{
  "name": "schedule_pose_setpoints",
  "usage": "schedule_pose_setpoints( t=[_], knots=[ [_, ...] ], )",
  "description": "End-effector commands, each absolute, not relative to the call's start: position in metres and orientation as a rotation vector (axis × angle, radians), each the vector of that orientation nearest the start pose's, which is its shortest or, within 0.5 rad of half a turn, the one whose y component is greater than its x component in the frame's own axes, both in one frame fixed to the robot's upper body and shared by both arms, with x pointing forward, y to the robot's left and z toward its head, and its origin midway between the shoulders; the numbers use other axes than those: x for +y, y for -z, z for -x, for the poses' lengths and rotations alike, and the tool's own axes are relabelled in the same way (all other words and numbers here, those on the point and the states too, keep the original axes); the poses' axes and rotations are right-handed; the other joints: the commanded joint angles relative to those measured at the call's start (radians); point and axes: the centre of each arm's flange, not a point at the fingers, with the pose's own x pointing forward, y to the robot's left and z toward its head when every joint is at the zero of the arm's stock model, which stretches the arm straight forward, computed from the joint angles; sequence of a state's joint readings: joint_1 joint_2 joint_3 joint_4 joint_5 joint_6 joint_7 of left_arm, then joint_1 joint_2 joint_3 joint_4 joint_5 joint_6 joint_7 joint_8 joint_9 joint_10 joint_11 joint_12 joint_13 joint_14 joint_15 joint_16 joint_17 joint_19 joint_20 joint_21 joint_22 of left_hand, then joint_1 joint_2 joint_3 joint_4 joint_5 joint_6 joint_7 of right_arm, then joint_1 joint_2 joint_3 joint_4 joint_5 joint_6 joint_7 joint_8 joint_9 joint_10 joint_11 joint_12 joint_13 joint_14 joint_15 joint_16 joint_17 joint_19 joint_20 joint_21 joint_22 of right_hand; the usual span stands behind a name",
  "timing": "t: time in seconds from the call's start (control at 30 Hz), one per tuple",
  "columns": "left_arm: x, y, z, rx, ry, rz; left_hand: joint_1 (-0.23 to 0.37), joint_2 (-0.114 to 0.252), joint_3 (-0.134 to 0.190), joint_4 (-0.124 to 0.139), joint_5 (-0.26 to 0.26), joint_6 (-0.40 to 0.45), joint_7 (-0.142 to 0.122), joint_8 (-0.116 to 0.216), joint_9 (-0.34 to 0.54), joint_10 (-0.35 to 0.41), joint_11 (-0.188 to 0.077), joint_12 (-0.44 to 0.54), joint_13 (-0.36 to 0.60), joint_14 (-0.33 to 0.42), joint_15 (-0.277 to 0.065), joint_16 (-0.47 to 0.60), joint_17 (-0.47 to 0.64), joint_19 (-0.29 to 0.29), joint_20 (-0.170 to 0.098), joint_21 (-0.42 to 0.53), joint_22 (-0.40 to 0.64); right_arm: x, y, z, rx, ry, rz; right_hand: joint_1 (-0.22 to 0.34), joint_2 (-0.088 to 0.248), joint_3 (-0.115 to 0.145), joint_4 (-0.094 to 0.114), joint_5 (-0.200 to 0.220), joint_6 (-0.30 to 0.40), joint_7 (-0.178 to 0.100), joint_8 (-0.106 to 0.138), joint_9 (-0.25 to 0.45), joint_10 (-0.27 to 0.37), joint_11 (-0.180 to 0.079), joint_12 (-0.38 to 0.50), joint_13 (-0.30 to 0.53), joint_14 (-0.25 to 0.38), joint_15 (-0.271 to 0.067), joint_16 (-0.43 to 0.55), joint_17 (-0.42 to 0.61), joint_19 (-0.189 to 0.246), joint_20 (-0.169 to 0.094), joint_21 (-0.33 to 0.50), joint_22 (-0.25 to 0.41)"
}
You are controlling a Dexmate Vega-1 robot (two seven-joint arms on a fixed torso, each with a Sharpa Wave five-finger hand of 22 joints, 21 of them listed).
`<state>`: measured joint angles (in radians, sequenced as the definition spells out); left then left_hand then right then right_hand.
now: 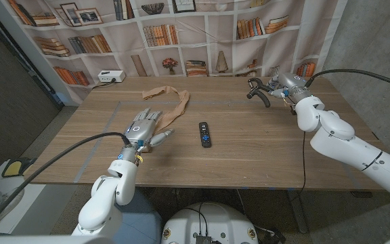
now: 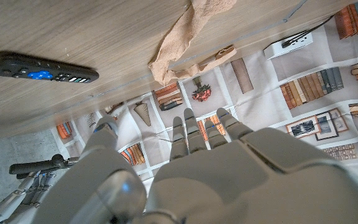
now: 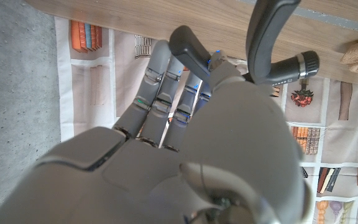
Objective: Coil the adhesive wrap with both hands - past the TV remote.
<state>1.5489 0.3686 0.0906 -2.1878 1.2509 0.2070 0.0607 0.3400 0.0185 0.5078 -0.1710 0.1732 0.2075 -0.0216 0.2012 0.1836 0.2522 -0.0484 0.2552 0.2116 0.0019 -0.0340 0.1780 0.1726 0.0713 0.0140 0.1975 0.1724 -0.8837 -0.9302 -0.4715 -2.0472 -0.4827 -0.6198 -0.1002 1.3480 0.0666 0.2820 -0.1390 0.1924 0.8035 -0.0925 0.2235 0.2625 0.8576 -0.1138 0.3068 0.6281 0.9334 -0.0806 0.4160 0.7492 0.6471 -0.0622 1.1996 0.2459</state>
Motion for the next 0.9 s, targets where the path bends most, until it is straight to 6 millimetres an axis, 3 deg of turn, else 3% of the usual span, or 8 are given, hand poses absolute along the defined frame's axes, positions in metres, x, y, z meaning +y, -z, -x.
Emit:
schedule_pose_setpoints(
  t=[0.03, 0.8, 0.87, 0.9],
  knots=[
    [0.2498, 0.087, -0.4614, -0.542, -0.418, -1.495, 0.02, -0.002, 0.007, -0.001, 0.001, 0.016, -0.005, 0.009, 0.004, 0.011, -0.002, 0.002, 0.003, 0.006, -0.008, 0.008, 0.002, -0.005, 0.0, -0.001, 0.002, -0.2843, -0.0673, -0.5487, -0.495, 0.37, 1.34, 0.054, 0.059, 0.062, -0.019, 0.006, 0.006, -0.005, 0.0, 0.003, 0.018, -0.009, 0.003, 0.005, 0.059, -0.157, 0.0, 0.006, -0.008, -0.122, 0.009, -0.003],
    [0.2543, 0.0889, -0.458, -0.528, -0.382, -1.561, 0.15, -0.012, 0.038, -0.02, 0.009, 0.044, -0.03, 0.021, 0.006, 0.053, -0.035, 0.011, 0.005, 0.015, -0.018, 0.01, 0.002, 0.009, -0.001, -0.004, 0.0, -0.2779, -0.0661, -0.5474, -0.49, 0.376, 1.345, 0.051, 0.058, 0.067, -0.019, 0.005, 0.007, -0.007, -0.002, 0.005, 0.021, -0.009, -0.003, 0.007, 0.061, -0.157, -0.006, 0.014, -0.016, -0.122, 0.029, -0.023],
    [0.2552, 0.0884, -0.4574, -0.525, -0.379, -1.562, 0.179, -0.018, 0.044, -0.021, 0.009, 0.044, -0.031, 0.021, 0.006, 0.057, -0.038, 0.012, 0.006, 0.028, -0.033, 0.014, 0.002, 0.018, -0.015, -0.002, -0.001, -0.278, -0.0657, -0.5466, -0.491, 0.376, 1.345, 0.05, 0.058, 0.068, -0.019, 0.005, 0.007, -0.007, -0.002, 0.005, 0.018, -0.009, -0.004, 0.008, 0.062, -0.157, -0.006, 0.015, -0.017, -0.122, 0.031, -0.025],
    [0.2557, 0.0882, -0.4571, -0.522, -0.377, -1.563, 0.225, -0.033, 0.049, -0.02, 0.008, 0.04, -0.032, 0.02, 0.007, 0.073, -0.04, 0.018, 0.009, 0.066, -0.049, 0.022, 0.001, 0.035, -0.033, 0.001, -0.001, -0.278, -0.0654, -0.5462, -0.491, 0.376, 1.344, 0.05, 0.059, 0.068, -0.018, 0.005, 0.008, -0.008, -0.002, 0.005, 0.019, -0.009, -0.004, 0.008, 0.063, -0.157, -0.006, 0.015, -0.018, -0.122, 0.032, -0.025]
  ],
)
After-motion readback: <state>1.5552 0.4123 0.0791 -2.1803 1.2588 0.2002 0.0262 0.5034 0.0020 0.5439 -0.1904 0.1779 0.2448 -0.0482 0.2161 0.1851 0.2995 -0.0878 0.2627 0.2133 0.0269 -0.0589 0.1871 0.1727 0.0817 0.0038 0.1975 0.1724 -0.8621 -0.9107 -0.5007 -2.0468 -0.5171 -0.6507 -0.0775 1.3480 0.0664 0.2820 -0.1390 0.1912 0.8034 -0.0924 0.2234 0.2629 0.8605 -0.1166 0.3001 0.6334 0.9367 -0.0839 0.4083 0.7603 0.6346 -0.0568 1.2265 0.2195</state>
